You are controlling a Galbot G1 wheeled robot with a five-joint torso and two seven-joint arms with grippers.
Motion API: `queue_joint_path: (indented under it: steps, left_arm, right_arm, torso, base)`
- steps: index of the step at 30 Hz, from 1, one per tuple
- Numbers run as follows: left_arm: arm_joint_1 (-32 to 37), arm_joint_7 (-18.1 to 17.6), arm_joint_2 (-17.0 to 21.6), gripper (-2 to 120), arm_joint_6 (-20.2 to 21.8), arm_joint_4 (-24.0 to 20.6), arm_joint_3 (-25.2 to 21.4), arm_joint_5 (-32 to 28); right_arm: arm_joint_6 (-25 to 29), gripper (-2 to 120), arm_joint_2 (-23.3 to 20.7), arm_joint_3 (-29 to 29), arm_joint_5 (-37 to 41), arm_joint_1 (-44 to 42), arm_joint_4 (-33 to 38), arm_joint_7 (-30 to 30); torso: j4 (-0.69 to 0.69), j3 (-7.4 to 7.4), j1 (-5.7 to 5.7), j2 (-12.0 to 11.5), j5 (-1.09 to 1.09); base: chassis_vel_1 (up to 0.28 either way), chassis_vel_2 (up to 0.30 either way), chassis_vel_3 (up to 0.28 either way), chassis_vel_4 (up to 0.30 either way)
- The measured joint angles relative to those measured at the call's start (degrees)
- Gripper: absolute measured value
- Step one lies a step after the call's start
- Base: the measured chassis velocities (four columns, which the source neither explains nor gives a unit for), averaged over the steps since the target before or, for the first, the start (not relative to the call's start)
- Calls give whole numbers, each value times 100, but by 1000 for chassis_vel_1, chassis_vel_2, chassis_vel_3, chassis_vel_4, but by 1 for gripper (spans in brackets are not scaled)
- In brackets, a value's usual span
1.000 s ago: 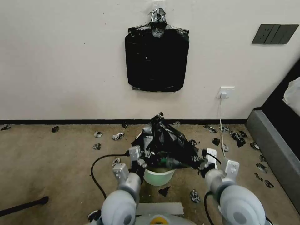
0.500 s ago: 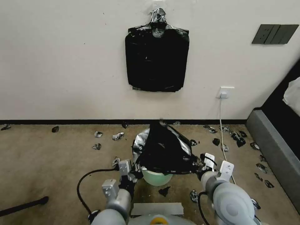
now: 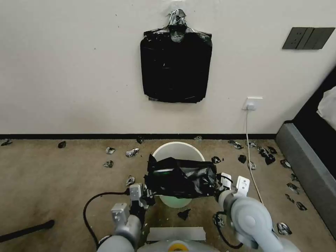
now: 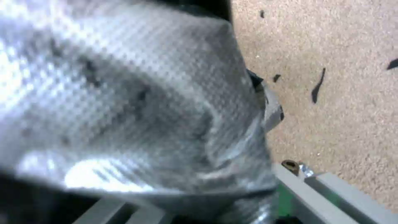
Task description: Place a trash bag onto the trash bin.
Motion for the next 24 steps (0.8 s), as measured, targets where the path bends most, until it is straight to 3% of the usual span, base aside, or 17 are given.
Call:
queue_joint_path:
  steps: [6,15,24]
  left_arm:
    - [-58,7,146,0,56,88,13,-53]
    - [74,-15,245,0,141,-58,-18,-115]
    - [-97,-69,217,0,140,179,-20,-102]
  right_arm:
    - [-67,0,-34,-13,-12,20,-145,-122]
    - [-252,0,-147,-41,-86,-346,218,-163]
    - [-238,0,-146,-86,-400,-184,-260,-413]
  torso:
    - [0,0,0,0,1]
    - [0,0,0,0,0]
    - [0,0,0,0,1]
  base:
    - [0,0,0,0]
    - [0,0,0,0]
    - [0,0,0,0]
